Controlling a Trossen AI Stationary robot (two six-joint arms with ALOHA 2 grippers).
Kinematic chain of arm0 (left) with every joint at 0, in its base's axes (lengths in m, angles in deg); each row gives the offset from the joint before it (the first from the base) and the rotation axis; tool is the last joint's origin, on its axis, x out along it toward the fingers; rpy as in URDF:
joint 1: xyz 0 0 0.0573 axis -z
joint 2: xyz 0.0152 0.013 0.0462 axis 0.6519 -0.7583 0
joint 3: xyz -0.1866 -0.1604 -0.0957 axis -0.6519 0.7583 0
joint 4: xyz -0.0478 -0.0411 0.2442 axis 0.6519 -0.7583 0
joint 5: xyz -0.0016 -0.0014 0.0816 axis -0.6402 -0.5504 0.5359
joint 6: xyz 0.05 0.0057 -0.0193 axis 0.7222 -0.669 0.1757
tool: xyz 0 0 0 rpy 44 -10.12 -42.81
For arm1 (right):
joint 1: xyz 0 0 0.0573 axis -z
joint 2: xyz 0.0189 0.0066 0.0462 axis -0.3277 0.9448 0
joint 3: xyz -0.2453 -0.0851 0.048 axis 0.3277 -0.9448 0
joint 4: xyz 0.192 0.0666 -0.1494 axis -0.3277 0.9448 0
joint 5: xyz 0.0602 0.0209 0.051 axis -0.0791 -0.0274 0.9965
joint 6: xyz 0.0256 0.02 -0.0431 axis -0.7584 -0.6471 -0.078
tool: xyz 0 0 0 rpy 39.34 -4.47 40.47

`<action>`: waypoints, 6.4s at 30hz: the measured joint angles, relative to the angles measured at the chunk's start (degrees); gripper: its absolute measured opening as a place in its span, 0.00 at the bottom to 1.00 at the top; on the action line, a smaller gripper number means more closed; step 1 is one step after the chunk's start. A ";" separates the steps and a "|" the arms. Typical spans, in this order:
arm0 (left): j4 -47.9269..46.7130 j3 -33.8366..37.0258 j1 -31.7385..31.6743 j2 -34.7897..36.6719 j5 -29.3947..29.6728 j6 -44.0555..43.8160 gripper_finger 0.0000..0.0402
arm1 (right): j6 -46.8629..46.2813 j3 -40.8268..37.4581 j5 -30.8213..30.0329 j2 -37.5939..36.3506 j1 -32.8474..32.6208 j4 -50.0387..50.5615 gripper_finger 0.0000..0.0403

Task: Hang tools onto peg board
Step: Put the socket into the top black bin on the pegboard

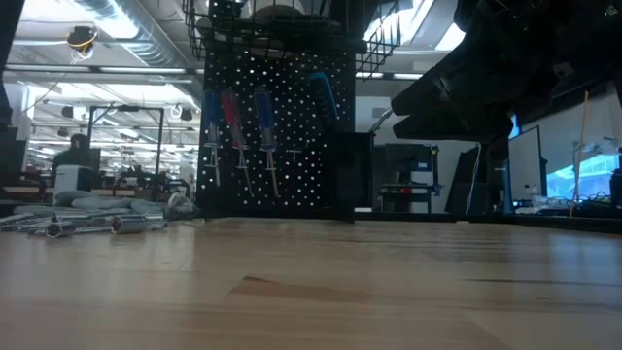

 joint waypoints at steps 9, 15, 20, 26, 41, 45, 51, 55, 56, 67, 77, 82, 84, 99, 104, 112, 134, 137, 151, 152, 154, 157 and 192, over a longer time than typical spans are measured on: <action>-7.86 -0.01 1.71 3.22 0.26 -0.01 0.44 | -0.04 0.00 0.02 0.00 -0.02 0.04 0.49; -22.26 -0.01 5.83 8.82 0.63 -3.06 0.45 | -0.09 0.00 0.04 0.00 -0.01 0.05 0.49; -40.24 0.11 13.33 14.52 1.00 -12.46 0.42 | -0.15 0.00 1.84 0.00 0.00 0.00 0.49; -57.65 9.59 28.16 20.66 9.55 -33.88 0.36 | -0.15 0.00 2.01 0.00 -0.01 -0.23 0.49; -23.38 60.96 60.33 24.03 29.56 -80.26 0.33 | 4.99 1.51 4.54 -0.02 3.05 -7.21 0.49; -10.70 69.13 63.36 20.16 30.22 -85.29 0.33 | 9.49 5.75 13.99 1.96 7.92 -3.85 0.49; -10.92 73.28 67.01 14.18 30.85 -95.59 0.33 | 21.33 16.29 25.42 7.99 14.13 2.84 0.49; -12.03 73.23 69.62 12.64 27.11 -98.50 0.33 | 27.86 24.53 29.19 13.07 17.13 7.24 0.49; -12.90 73.23 70.23 12.47 26.22 -98.99 0.33 | 29.65 26.60 29.93 14.51 17.83 8.09 0.49; -17.67 73.24 73.73 8.36 22.60 -108.55 0.33 | 45.69 46.94 41.66 30.64 25.80 16.20 0.49; -18.57 73.23 73.68 7.50 22.56 -109.13 0.33 | 49.96 52.37 50.88 37.80 30.81 15.23 0.49; -18.56 73.23 73.66 7.50 22.64 -109.13 0.33 | 49.99 52.37 53.55 40.18 31.31 13.54 0.49; -18.70 73.23 73.66 7.50 22.69 -109.13 0.33 | 49.95 52.31 53.66 41.16 31.16 12.82 0.49; -18.40 73.23 73.66 7.48 22.74 -109.11 0.33 | 46.95 57.90 54.99 45.59 31.17 14.55 0.40; -18.41 73.23 73.66 7.45 22.85 -109.42 0.33 | 47.59 57.90 54.45 45.47 31.02 17.26 0.23; -17.77 73.23 73.66 7.45 25.14 -110.64 0.33 | 48.98 57.37 46.74 41.25 28.42 22.29 0.16; -16.51 73.23 73.61 7.45 26.67 -111.06 0.33 | 54.42 57.51 13.27 -0.34 20.50 47.43 0.16; -16.50 73.23 73.61 7.45 26.80 -111.09 0.33 | 56.45 57.57 8.71 -5.46 22.55 45.81 0.16; -16.42 73.23 73.61 7.45 27.52 -111.94 0.33 | 60.27 57.55 2.98 -15.91 39.82 42.47 0.16; -16.50 73.23 73.61 7.45 27.52 -112.07 0.33 | 59.66 57.55 3.61 -15.91 40.74 42.43 0.16; -16.45 73.23 73.61 7.45 27.55 -112.10 0.33 | 57.75 57.57 5.14 -15.67 42.35 42.28 0.18; -16.43 73.23 73.61 7.45 27.57 -112.12 0.33 | 54.98 57.57 5.52 -14.99 43.71 42.71 0.24; -15.58 73.23 70.96 7.45 27.38 -118.32 0.35 | 32.32 26.36 28.52 7.34 17.46 21.10 0.56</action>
